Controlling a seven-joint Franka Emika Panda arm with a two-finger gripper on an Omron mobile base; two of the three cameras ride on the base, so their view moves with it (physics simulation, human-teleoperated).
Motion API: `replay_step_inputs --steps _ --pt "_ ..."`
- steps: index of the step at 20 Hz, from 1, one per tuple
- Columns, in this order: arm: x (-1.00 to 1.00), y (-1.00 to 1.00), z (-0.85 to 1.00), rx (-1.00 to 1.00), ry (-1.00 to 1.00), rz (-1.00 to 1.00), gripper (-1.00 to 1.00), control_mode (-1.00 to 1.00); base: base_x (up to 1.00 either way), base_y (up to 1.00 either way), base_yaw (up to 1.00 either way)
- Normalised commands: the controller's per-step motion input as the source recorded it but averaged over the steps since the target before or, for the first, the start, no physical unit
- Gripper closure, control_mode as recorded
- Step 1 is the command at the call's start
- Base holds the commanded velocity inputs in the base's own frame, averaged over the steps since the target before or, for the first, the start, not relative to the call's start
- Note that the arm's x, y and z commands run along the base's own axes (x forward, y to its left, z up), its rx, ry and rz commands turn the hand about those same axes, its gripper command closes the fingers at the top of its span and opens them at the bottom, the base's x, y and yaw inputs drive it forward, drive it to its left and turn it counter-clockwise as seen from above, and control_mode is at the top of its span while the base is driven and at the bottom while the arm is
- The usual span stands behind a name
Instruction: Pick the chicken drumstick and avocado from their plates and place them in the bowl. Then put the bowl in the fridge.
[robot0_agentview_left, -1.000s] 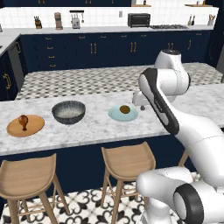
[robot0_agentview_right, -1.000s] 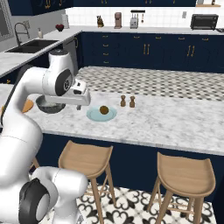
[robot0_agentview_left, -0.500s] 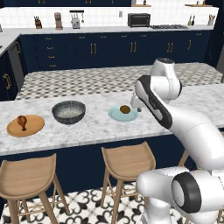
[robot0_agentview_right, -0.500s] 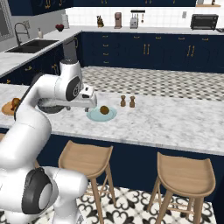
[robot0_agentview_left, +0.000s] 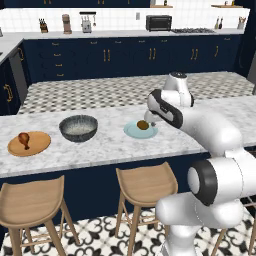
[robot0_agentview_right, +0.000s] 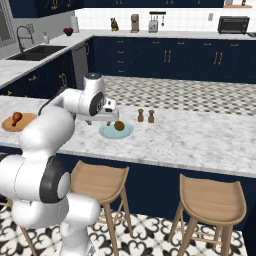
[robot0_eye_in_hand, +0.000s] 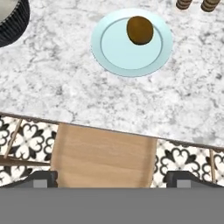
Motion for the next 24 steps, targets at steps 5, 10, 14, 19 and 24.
replay_step_inputs --steps 5,10,14,19,24 --pt "0.59 0.0 -0.16 -0.02 0.0 0.01 -1.0 -1.0 0.0 0.0 0.0" --pt "0.26 0.0 -0.2 -0.06 -0.01 0.01 -1.0 -1.0 0.0 0.0 0.0" --pt "0.48 0.0 -0.4 -0.04 -0.05 0.02 -1.0 -1.0 0.0 0.0 0.0" --pt "0.67 0.0 -0.3 0.0 0.0 0.0 -1.0 -1.0 0.0 0.0 0.0" --pt "0.8 0.0 -0.19 0.0 0.0 0.0 -1.0 -1.0 0.0 0.0 0.0"
